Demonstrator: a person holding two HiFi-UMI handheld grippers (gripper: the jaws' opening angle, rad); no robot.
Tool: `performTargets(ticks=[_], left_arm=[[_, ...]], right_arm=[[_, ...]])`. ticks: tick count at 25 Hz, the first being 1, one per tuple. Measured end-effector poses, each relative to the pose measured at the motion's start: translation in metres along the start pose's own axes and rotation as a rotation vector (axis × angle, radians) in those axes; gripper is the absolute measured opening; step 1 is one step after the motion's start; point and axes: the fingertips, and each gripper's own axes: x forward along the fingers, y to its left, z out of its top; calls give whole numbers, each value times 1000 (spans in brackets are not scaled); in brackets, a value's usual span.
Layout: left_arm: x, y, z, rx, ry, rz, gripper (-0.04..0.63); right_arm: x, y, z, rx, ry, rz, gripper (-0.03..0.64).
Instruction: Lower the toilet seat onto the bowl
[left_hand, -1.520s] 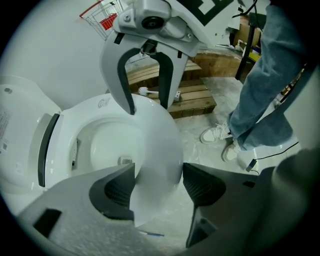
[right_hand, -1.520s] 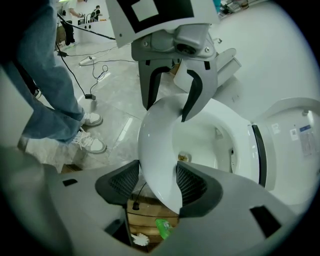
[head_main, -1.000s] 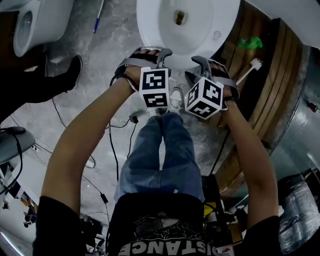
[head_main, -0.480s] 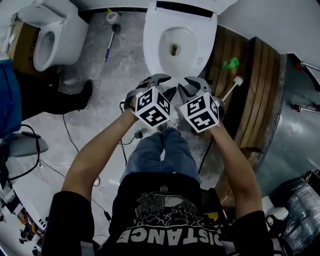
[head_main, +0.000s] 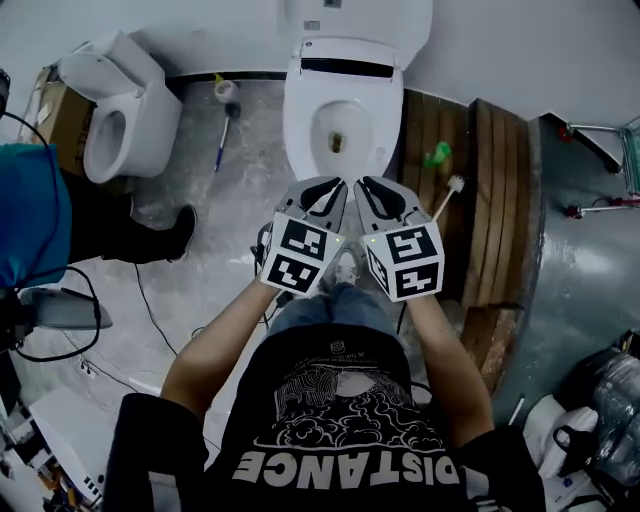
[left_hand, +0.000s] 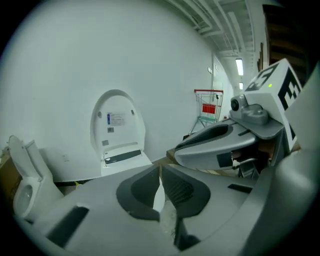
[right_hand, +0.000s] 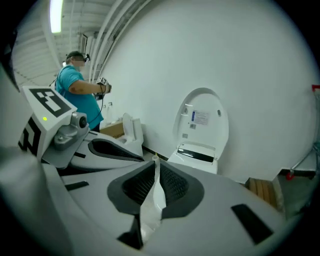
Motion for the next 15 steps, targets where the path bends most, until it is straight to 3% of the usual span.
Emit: performTargets(ticks=[5,10,15], left_arm=[[-35,-7,28,-96,-108,39,12],[-55,-21,44,-106,-167,51,11],[-55,-24,49,-116,-166,51,11]], right_arm=[[-30,12,27,100,-102,-29,17],[-51,23,40,103,-157,-56,17],[-61,21,41,95,-171,-82,17]])
